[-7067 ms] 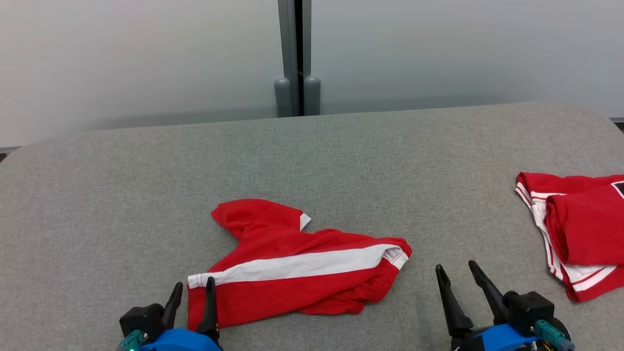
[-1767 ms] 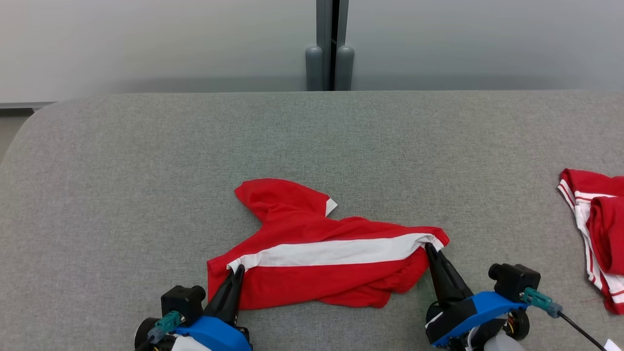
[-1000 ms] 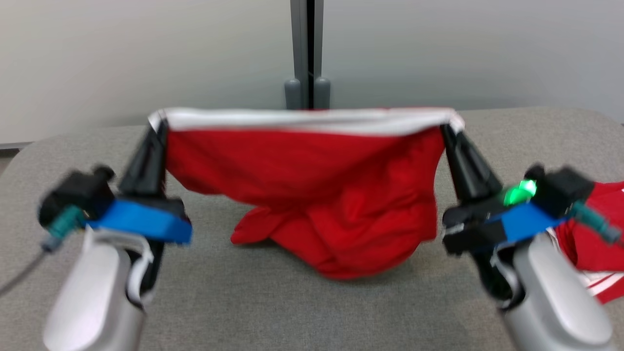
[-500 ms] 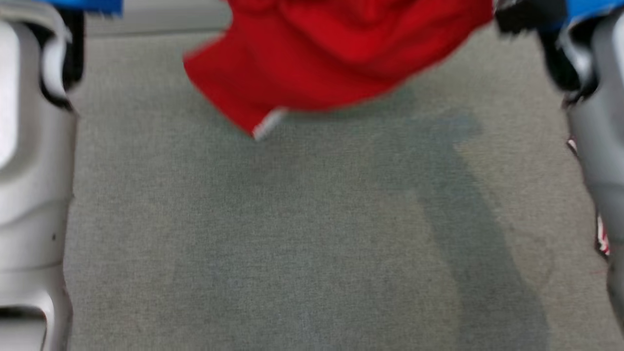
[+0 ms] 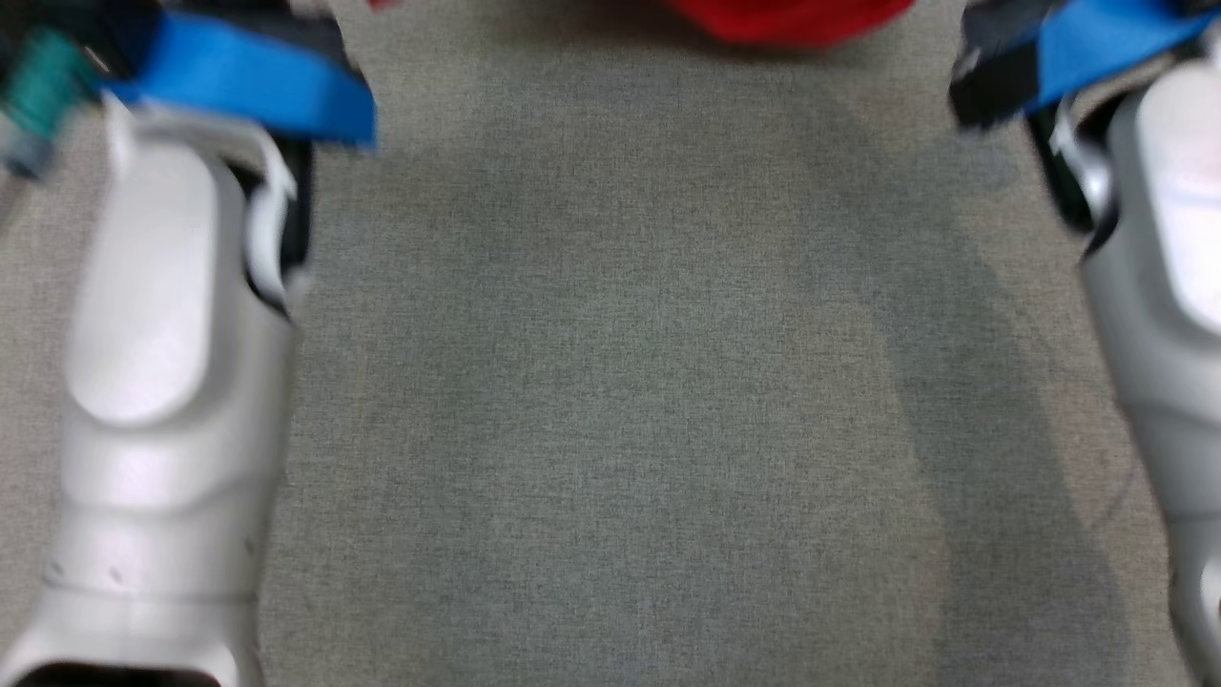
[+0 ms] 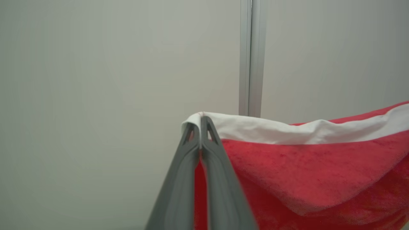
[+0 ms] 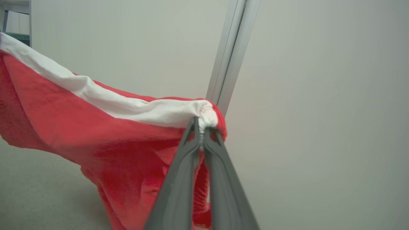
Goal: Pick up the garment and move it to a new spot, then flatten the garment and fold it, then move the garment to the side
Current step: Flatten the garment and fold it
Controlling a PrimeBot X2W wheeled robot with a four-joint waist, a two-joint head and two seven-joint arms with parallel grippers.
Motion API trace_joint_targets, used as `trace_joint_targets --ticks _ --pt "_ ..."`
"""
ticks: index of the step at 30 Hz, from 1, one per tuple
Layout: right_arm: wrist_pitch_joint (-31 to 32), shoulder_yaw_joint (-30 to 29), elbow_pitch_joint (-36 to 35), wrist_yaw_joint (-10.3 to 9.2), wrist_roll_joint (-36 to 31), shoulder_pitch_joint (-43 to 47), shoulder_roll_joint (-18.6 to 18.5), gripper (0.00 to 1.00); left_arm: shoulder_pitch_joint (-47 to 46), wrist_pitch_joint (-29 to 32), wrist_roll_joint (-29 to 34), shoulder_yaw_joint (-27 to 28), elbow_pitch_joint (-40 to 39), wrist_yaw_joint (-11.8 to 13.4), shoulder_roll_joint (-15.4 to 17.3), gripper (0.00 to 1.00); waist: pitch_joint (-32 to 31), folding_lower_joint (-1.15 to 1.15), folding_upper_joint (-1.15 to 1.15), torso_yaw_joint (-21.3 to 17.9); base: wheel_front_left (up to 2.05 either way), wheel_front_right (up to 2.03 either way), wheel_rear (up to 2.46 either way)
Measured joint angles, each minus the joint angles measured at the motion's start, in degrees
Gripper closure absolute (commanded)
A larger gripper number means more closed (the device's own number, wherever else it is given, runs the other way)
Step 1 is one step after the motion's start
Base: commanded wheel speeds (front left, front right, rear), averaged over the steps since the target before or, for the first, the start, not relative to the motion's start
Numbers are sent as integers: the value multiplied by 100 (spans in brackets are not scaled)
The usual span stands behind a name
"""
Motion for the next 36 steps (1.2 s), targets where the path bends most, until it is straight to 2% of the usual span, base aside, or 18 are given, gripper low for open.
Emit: trace_joint_targets --ticks 6,16,28,32,36 --pt "0 177 -123 0 279 1768 76 100 1670 0 -18 83 172 -115 -341 100 -193 -2 0 -10 0 0 0" --pt "-1 25 -972 0 638 4188 339 100 3700 0 -89 417 334 -277 -514 100 -923 -3 -2 -12 0 0 0" --pt "-1 387 -1399 0 747 6121 523 100 5628 0 -102 799 165 -307 -565 100 -2192 -4 -3 -171 0 0 0" --pt "-1 489 -1504 0 824 6575 527 100 6034 0 -68 836 68 -314 -566 100 -2482 -4 -4 -326 0 0 0" --pt "-1 267 -1660 0 922 6819 535 100 6138 0 -67 836 -100 -333 -568 100 -2570 -3 -4 -465 0 0 0"
